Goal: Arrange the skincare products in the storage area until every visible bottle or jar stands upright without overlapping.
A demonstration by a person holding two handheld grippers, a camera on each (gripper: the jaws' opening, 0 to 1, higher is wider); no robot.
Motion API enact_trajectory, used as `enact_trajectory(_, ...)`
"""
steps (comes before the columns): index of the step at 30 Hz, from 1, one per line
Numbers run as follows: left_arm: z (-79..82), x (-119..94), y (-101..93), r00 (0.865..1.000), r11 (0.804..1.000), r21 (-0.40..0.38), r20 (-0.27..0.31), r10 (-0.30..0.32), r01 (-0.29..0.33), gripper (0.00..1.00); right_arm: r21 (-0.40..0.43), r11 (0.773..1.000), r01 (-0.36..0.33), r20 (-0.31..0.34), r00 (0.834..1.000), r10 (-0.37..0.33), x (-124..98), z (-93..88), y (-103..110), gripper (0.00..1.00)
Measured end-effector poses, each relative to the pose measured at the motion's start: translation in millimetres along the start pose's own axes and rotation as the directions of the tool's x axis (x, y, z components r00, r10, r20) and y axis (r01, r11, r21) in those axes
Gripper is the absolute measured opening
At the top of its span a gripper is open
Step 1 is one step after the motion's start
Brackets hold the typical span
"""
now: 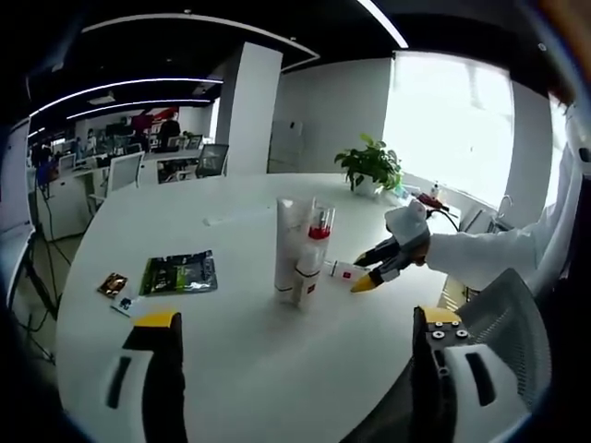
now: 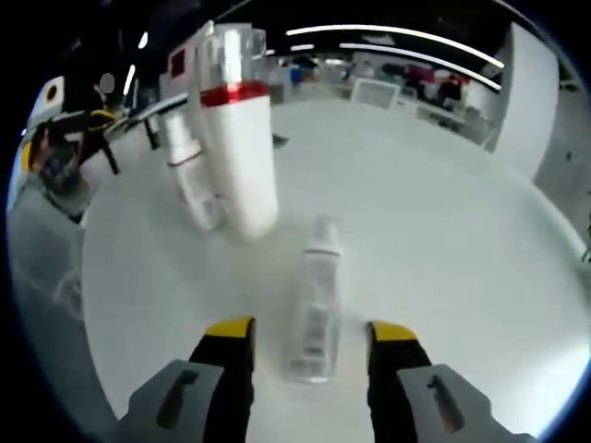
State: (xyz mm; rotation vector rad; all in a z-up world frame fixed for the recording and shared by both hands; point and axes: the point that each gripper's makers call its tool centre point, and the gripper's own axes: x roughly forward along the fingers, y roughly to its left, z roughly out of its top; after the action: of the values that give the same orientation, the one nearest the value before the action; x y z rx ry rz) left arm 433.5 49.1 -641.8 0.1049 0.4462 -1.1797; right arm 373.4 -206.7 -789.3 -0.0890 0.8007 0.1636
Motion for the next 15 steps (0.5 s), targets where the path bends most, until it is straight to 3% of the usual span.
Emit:
enact_trajectory(6,0.3,1,-3.6,1.0,1.0,0.003,-0.003,-0.004,0.004,0.99,0.002,1.0,0.01,0.024,1.0,-0.01,0,1.1,-4,0.34)
enact_trajectory(15,0.5,3,-14.6,1.0,1.0,0.008,-0.013,-0.018,0.018,0.99,-0.001,1.0,0.016,0.028,0.999,-0.016,-1,0.2,-2,0.31)
